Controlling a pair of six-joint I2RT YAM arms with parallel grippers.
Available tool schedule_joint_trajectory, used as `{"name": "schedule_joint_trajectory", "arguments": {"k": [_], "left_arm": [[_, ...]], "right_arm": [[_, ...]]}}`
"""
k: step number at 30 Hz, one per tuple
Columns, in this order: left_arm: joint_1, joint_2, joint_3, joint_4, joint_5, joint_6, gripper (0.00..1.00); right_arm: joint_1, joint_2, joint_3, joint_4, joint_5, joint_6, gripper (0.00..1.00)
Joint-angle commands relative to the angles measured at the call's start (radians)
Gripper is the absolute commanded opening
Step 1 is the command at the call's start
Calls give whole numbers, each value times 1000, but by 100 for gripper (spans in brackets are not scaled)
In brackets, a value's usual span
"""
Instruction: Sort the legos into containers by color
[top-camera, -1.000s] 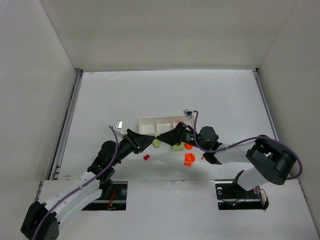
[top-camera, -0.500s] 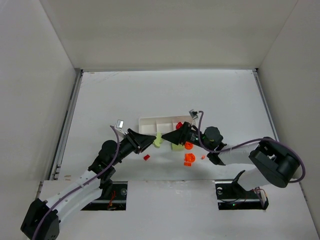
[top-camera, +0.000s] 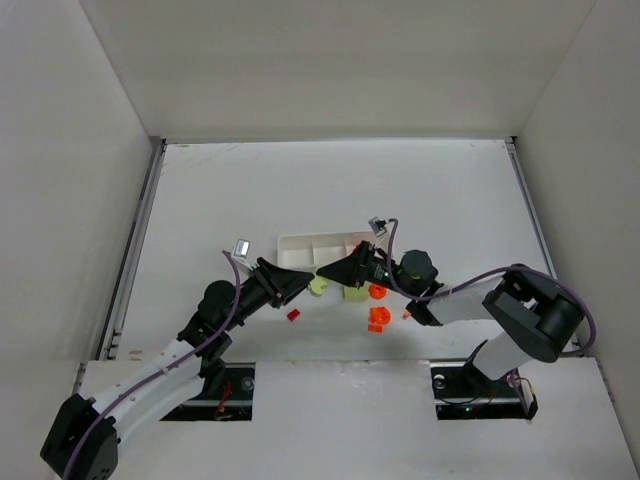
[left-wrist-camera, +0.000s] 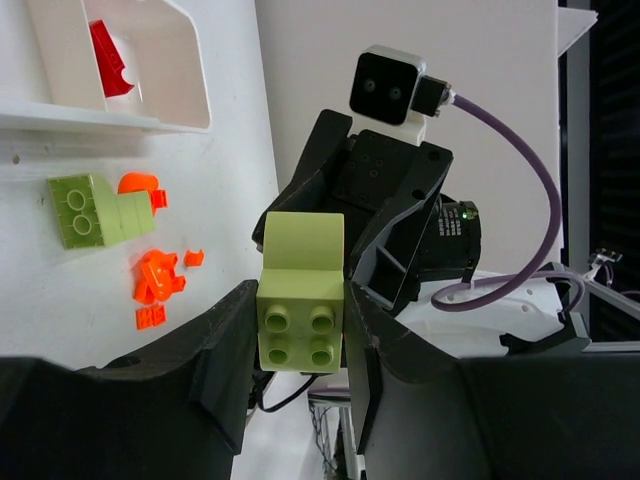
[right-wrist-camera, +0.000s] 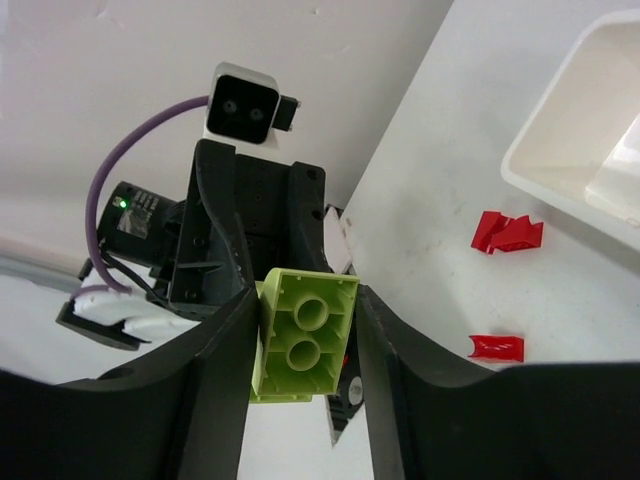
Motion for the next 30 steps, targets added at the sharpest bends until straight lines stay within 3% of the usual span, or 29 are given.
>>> {"name": "schedule_joint_trajectory", "arguments": {"k": [1,5,12,19,30], "left_arm": [[4,2,30,79,18,-7,6],[10,0,25,79,12,-4,6],[74,-20,-6,65,21,-1,4],[133,-18,-17,64,52,2,4],[315,8,132,-56,99,104,4]], "right_arm": [[11,25,22,127,-30,41,42],[-4,10,-4,151,-21,54,35],[-95,-79,-38,73,-18,27,34],[-96,-100,-15,-42,25,-33,34],[2,13,267,-499,288,-292,35]]}}
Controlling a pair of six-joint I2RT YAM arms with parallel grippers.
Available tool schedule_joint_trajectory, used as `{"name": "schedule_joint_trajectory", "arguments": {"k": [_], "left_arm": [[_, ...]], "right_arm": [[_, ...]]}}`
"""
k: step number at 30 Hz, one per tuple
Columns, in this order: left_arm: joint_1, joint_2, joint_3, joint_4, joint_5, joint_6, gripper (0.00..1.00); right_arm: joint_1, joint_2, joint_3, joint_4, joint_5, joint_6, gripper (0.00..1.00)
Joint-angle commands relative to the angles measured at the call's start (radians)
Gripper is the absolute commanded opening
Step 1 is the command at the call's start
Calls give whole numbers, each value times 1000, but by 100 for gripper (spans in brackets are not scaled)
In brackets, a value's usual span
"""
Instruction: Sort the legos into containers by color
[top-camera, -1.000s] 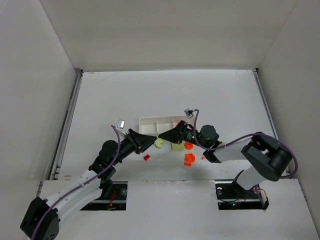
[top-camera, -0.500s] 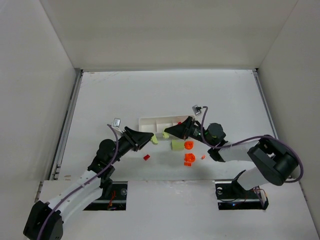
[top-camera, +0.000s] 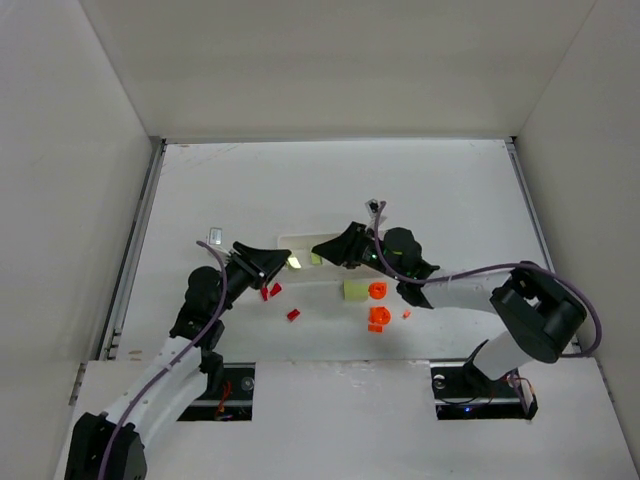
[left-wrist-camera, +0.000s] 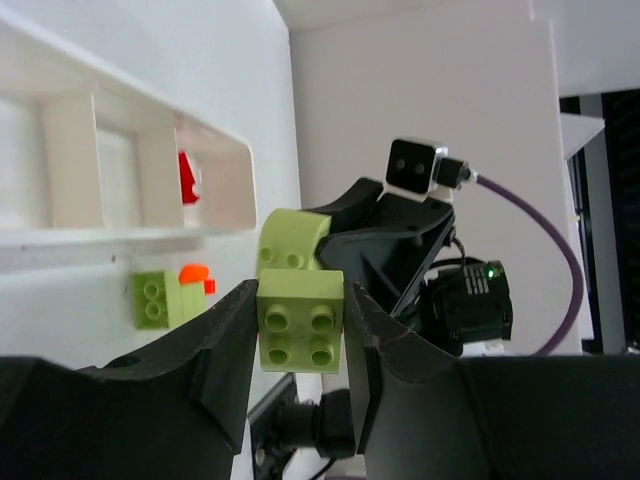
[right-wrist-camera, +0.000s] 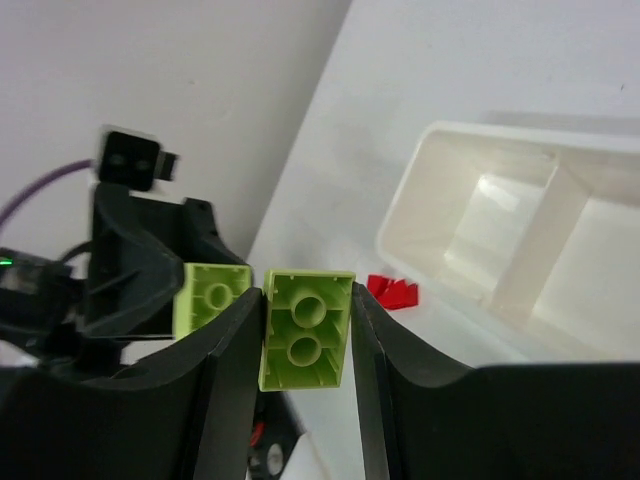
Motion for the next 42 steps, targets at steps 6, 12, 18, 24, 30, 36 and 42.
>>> {"name": "schedule_joint_trajectory", "arguments": {"k": [6,12,18,24,30,36,42], "left_arm": [[124,-53,164,-115,-33,143,5],[112,-53,156,-163,-102,194,5],[71,-36,165,-198,-165,248,6],[6,16,184,-204,-242,292,6],[-75,73,219,-214,-332,354,6],[-164,160,272,-235,-458,452,6],[-247,300,325,-237,-593,554,7]], "right_arm": [[66,167,243,-212,192,-143,36],[69,273,330,-255,252,-137,37],[72,302,370,-286,281,-142,42],[73,288,370,-286,279,-136,58],[72,221,312,-286,290,-116,61],[63,17,153,-274,365,-132,44],[53,-181,-8,-303,414,-169,32]]}}
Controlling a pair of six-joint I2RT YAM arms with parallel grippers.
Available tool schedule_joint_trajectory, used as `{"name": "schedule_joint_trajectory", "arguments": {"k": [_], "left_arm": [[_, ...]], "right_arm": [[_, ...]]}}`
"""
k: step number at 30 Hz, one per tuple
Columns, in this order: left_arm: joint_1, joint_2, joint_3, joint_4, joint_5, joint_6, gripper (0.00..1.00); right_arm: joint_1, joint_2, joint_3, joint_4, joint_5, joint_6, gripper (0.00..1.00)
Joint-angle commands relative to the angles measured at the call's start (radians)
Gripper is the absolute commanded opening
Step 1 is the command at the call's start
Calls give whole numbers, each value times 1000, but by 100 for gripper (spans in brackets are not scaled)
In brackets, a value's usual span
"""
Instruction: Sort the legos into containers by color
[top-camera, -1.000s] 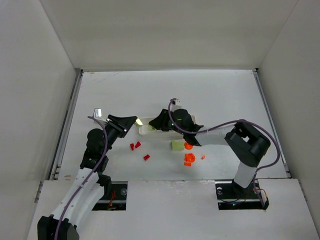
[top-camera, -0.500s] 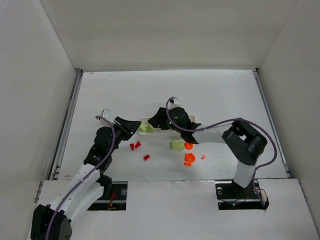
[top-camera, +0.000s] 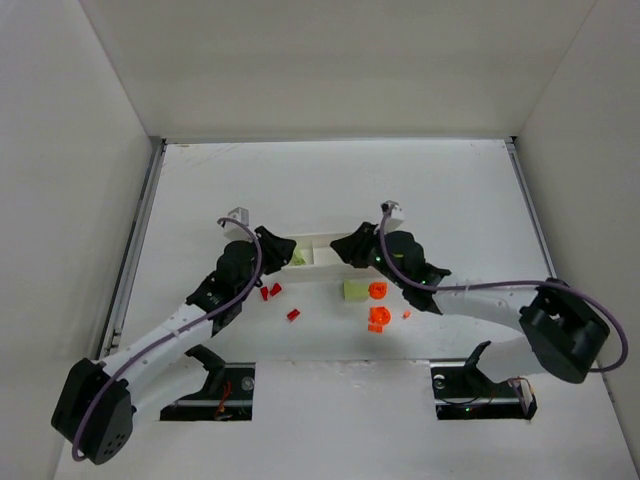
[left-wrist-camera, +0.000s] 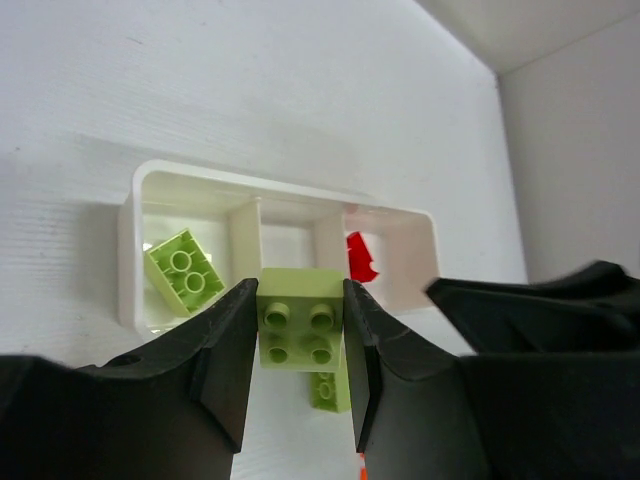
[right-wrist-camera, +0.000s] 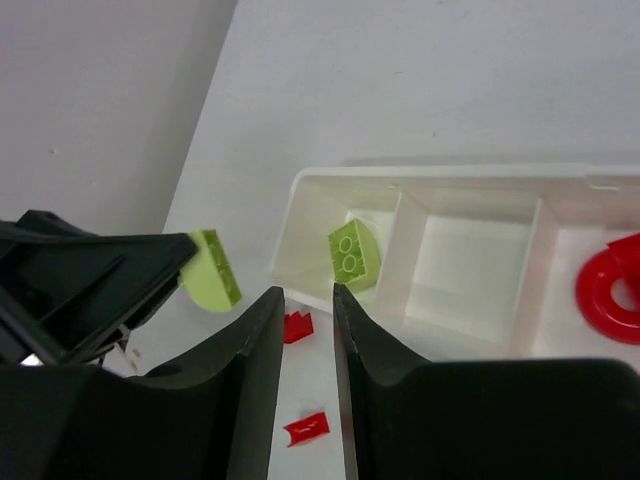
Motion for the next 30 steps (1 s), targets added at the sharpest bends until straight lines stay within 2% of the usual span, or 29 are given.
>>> {"name": "schedule_joint_trajectory", "arguments": {"k": [1,6,11,24,27,30], "left_arm": [[-37,65,64,17,-128,100,7],[-75,158,113,9,-232,200,10],[-83,230,155,19,-263,253,12],[-92,393,230,20,-282,313,18],[-84,404,242,9,-282,322,22],[-81,401,242,9,-282,330,31]], "right_arm": [[-4,-94,-71,-8,49,-39,32],[12,-212,-145,-85,95,-83,37],[53,-286,-198,-192,137,-120,43],[147,-260,-209,-314,190,-191,58],[153,-244,-191,-334,204,-194,63],[153,-209,-174,-341,221,-197,64]]}}
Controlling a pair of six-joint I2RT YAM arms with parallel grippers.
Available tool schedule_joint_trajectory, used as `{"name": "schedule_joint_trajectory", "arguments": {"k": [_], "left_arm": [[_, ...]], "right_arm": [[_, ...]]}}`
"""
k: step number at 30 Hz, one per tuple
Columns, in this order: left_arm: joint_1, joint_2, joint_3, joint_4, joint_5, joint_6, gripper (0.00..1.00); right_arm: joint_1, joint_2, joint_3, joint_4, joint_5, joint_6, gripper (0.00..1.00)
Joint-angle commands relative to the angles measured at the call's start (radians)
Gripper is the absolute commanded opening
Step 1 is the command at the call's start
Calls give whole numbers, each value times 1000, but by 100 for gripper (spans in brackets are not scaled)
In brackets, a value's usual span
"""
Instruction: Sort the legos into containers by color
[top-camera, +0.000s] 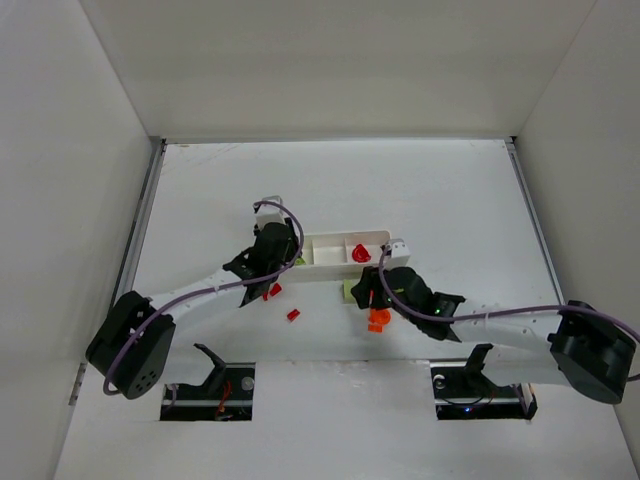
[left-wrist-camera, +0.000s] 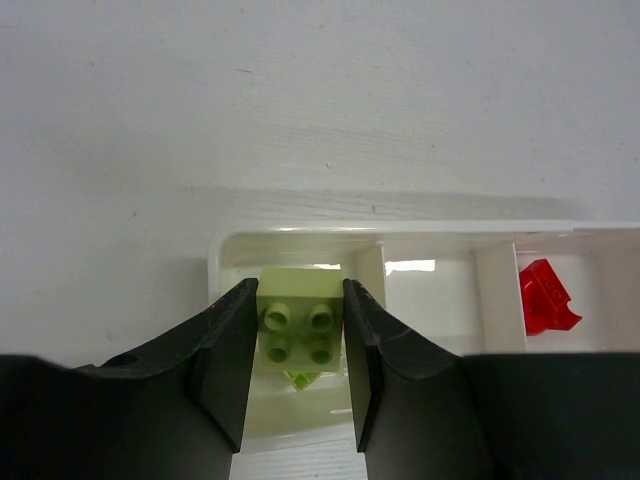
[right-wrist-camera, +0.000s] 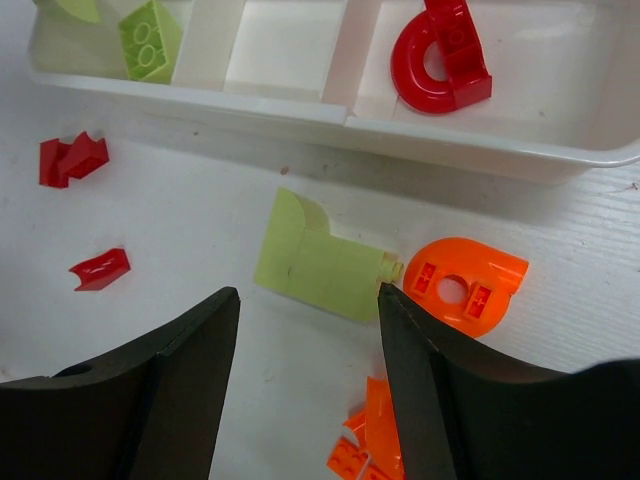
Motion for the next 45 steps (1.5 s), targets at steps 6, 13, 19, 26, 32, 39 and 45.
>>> {"name": "schedule_joint_trajectory", "arguments": {"k": [6,13,19,26,32,39,45], "left_arm": [[4,-59,33,20,-21,25,42],[-16,-98,28,-14,-13,8,44],[-117,-165,38,-161,16,-48,44],[-251,-239,18,-359,17,-192,43],[-294,-277,-50,-367,-3,-283,43],[-291,-282,-74,-338,0,-295,42],[-296,-315,-99,-345,-3,-303,42]], "right_arm": [[8,78,86,1,47,-40,58],[8,152,121,-3,49,-34,50],[45,216,150,7,37,-15,49],[108,207,187,17,14,-3,48],[88,45,129,-38,31,2,55],[46,99,125,-72,9,28,67],[46,185,133,14,-86,74,64]]}}
